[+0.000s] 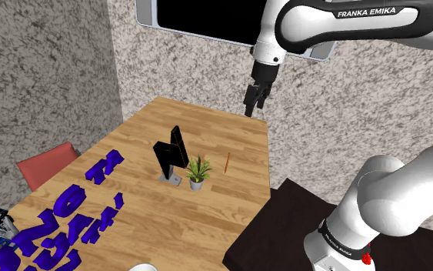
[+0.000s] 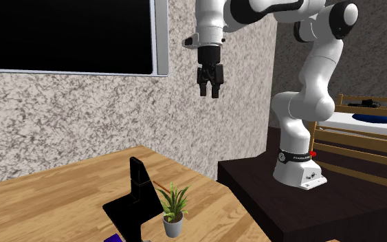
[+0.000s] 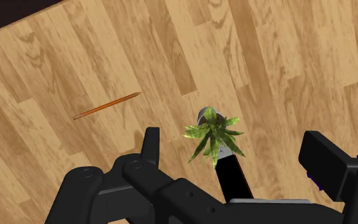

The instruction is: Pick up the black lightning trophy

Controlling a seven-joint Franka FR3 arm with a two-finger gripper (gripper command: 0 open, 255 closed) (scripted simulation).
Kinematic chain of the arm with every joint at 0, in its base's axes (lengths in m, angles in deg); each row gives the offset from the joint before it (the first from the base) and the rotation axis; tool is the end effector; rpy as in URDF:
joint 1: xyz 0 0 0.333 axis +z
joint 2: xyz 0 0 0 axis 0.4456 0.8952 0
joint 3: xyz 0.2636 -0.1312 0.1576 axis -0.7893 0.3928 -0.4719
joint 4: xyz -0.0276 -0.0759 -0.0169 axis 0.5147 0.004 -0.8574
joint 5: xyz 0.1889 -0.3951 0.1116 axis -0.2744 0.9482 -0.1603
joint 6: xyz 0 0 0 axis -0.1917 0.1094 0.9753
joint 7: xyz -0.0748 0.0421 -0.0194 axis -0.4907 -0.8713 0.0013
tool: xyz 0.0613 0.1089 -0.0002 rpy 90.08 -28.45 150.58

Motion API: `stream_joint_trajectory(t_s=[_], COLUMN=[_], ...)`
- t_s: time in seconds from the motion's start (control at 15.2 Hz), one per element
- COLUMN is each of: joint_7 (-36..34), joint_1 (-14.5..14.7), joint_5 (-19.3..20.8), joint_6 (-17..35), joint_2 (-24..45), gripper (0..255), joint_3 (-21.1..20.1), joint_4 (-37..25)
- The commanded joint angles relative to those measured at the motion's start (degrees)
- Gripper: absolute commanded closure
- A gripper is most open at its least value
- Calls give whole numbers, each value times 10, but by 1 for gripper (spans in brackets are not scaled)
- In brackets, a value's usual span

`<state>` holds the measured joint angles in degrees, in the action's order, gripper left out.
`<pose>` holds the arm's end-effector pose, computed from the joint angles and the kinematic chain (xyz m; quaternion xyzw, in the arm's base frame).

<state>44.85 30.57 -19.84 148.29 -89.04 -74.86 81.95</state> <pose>0.4577 0.0166 0.5208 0.9983 0.0567 -0.0091 0.0019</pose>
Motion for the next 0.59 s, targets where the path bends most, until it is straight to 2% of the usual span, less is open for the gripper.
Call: stream_joint_trajectory(t_s=[0.0,0.53], joint_7=[1,0], joint_1=[4,22], joint_5=[-2,-10], joint_6=[32,121], joint_2=[36,197], gripper=[0,0], joint_3=[-3,-20], joint_4=[-4,-75])
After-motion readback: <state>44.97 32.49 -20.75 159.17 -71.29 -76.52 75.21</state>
